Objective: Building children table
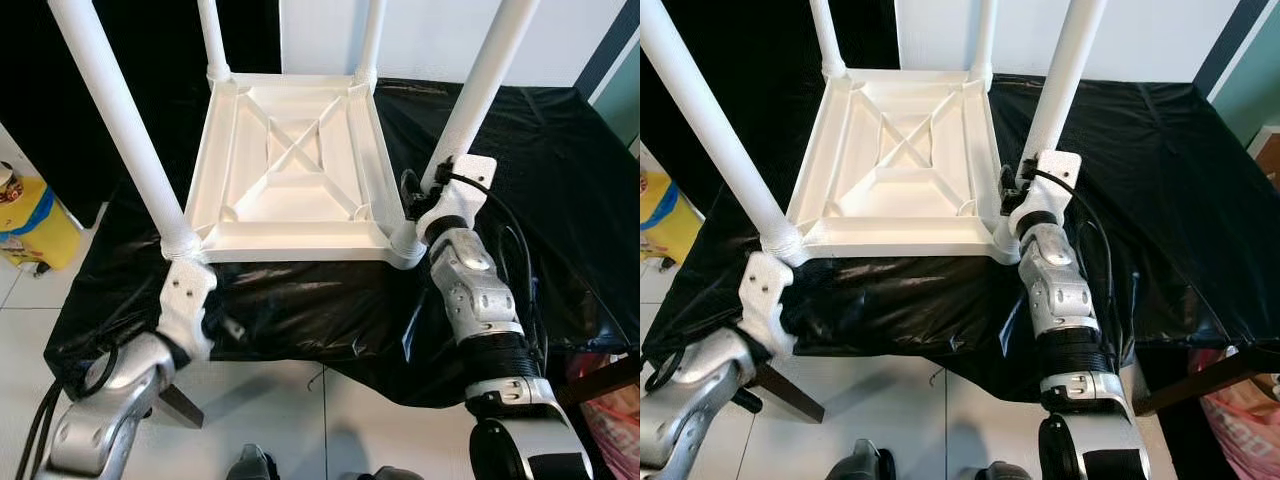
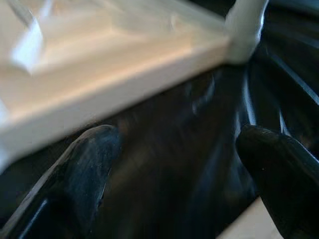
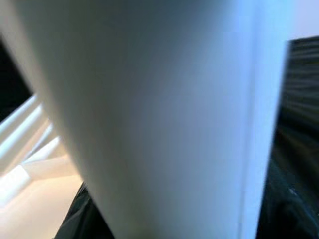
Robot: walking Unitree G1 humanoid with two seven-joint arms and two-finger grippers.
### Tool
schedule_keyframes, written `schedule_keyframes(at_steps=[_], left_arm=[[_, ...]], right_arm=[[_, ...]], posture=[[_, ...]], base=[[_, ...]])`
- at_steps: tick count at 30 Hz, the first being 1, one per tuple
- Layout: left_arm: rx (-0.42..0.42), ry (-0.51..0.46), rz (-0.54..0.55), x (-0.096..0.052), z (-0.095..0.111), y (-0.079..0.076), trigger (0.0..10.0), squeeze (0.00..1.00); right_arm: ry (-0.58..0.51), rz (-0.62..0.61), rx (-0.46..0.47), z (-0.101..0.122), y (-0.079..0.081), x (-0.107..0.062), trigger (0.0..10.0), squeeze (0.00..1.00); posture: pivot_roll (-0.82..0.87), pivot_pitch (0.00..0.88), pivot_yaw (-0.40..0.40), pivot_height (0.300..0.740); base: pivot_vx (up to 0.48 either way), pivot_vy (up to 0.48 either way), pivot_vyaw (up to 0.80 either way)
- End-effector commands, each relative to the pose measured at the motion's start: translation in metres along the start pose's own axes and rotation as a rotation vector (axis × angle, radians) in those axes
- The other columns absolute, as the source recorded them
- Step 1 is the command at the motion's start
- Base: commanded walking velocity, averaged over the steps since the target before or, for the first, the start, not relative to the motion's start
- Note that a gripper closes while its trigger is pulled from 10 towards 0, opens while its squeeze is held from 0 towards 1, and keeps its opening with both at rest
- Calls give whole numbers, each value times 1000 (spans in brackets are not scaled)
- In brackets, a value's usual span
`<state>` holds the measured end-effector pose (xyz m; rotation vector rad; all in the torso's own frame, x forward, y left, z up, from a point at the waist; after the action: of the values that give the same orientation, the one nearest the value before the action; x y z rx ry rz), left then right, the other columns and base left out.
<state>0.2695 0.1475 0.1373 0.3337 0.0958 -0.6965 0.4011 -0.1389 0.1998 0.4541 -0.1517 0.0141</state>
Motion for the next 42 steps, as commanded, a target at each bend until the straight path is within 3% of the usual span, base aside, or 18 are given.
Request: schedule_keyframes(at_steps=[1,3,7,10,12,15,22,26,32,33,36,37,39,40,41,42], left_arm=[[1,-7,-232,-3,-4,-22,10000,0],[7,19,-175,-2,-14,-7,10000,0],[-2,35,-150,-2,-18,0,10000,0],[15,80,-88,-1,-29,19,10000,0],[15,80,-88,-1,-29,19,10000,0],[24,96,-61,1,-33,29,10000,0],[7,101,-35,6,-35,35,10000,0],[9,109,-4,11,-43,35,10000,0],[0,116,34,13,-46,43,10000,0],[-8,120,114,18,-49,65,10000,0],[-8,120,114,18,-49,65,10000,0],[-2,136,206,23,-51,90,10000,0],[-2,136,206,23,-51,90,10000,0],[-25,129,320,31,-44,122,10000,0],[-25,129,320,31,-44,122,10000,0],[-69,86,437,39,-26,155,10000,0]], right_arm=[[35,-36,75,-8,-12,-5,10000,0],[35,-21,134,-7,-11,-7,10000,0],[36,-13,155,-6,-11,-8,10000,0],[31,-1,218,-3,-11,-11,10000,0],[31,-1,218,-3,-11,-11,10000,0],[24,19,297,1,-9,-14,10000,0],[-4,49,391,9,-5,-21,10000,0],[-36,65,525,16,-9,-33,10000,0],[-40,66,558,16,-11,-37,10000,0],[-42,69,618,16,-14,-45,10000,0],[-42,69,618,16,-14,-45,10000,0],[-47,65,671,16,-19,-52,10000,0],[-47,65,671,16,-19,-52,10000,0],[-49,51,736,14,-28,-61,10000,0],[-49,51,736,14,-28,-61,10000,0],[-49,19,791,8,-39,-70,10000,0]], posture=[[55,114,-60,740],[48,112,-56,740],[48,112,-56,740],[32,111,-47,740],[32,111,-47,740],[24,117,-39,740],[9,125,-21,740],[-1,134,-10,740],[-3,135,-6,740],[-9,140,2,740],[-9,140,2,740],[-14,142,5,740],[-14,142,5,740],[-21,142,11,740],[-21,142,11,740],[-25,138,14,740]], base=[[0,0,0],[0,0,0],[0,0,0],[0,0,0],[0,0,0],[0,0,0],[0,0,0],[0,0,0],[0,0,0],[0,0,0],[0,0,0],[0,0,0],[0,0,0],[0,0,0],[0,0,0],[0,0,0]])
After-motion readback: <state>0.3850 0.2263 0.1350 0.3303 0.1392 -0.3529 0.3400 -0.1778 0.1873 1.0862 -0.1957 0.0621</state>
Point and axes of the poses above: a point about 5 cm out from each wrist's last joint towards the gripper, its own x axis pointing out of the wrist towards the gripper, its own z axis along the axis of the wrist's last joint, y = z × x, the point moved 5 cm from there along x, pointing out of the wrist towards the gripper, and after that the axes turned 10 degrees about x, right-handed, at the moved point
